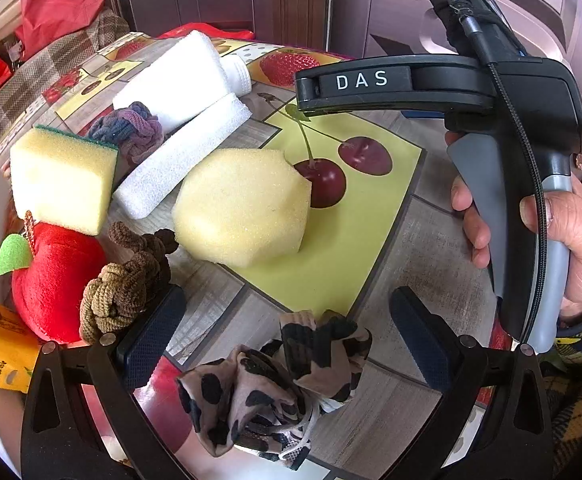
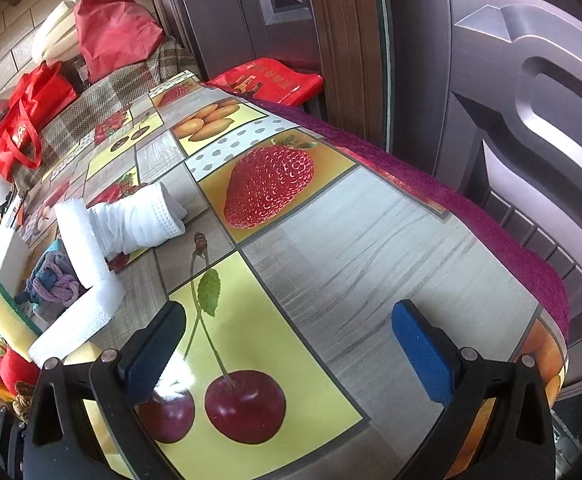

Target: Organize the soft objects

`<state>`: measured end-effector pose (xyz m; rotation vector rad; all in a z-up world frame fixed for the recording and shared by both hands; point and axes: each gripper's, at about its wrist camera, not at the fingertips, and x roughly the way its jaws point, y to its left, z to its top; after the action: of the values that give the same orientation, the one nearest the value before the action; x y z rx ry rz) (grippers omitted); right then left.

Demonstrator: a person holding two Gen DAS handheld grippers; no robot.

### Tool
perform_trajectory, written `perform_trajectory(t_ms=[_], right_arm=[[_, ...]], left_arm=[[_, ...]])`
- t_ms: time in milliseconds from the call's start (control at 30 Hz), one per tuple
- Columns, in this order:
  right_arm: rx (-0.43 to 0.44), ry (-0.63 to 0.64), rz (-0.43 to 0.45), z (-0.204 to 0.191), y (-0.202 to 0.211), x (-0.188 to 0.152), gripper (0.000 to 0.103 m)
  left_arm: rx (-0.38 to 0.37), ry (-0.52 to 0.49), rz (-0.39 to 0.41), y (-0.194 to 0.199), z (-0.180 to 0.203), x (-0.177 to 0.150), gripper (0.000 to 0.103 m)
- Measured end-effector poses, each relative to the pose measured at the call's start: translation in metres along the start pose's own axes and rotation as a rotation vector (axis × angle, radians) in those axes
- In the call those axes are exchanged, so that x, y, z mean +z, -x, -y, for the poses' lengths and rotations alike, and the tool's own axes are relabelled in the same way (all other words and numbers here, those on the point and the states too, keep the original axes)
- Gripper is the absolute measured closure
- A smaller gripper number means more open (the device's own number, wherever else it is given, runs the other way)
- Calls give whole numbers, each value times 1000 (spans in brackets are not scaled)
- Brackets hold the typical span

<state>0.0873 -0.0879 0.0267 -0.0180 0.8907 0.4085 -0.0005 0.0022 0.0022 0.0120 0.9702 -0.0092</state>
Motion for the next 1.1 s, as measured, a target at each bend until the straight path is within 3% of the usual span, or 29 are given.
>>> perform_trajectory(t_ms=[467,1100], right_arm=[[-21,16,-8,-2,-1,0,0],[17,-9,5,3,1,0,0]], left_arm=[[0,0,0,0,0,0,0],[0,0,0,0,0,0,0]])
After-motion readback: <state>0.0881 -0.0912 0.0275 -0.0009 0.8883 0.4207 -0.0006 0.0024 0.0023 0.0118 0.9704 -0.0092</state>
